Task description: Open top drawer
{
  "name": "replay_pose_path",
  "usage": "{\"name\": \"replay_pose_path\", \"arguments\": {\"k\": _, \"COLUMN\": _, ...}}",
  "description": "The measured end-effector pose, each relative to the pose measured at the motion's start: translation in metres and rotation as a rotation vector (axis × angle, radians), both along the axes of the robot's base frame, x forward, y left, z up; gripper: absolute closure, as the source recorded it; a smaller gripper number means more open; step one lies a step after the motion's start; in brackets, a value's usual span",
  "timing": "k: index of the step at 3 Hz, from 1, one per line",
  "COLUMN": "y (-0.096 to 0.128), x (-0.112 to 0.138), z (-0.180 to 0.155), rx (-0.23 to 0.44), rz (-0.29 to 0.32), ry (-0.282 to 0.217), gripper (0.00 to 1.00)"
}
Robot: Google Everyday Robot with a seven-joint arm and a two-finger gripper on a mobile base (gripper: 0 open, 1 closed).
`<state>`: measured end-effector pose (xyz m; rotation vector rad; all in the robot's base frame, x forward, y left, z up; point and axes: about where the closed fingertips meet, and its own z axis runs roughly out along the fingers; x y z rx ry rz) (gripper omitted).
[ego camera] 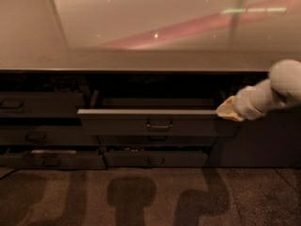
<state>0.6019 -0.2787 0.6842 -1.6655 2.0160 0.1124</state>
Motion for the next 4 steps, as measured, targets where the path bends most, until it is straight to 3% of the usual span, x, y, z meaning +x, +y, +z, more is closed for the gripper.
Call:
{"name": "replay_pose_path", "arguments": {"k": 1, "y": -0.001, "x": -0.004, "z": -0.001, "rx": 0.0, "rz": 0.002, "ry": -0.01, "gripper": 1.0}}
{"name": "replay_pose_path", "arguments": {"k": 2, "y": -0.001, "x": -0.033, "z": -0.031, "rx": -0.004, "rz": 0.019, "ry": 0.01, "gripper": 1.0}}
{"name": "replay_pose_path", "arguments": {"k": 3, "y": 0.005, "x": -0.06, "z": -0.06, "rx": 0.0, "rz": 0.032, "ry": 0.07, "gripper": 0.81}}
{"name": "replay_pose_path", "arguments": {"k": 4, "y": 0.005, "x": -0.06, "z": -0.06, "rx": 0.0, "rz": 0.033, "ry": 0.07, "gripper": 0.58}}
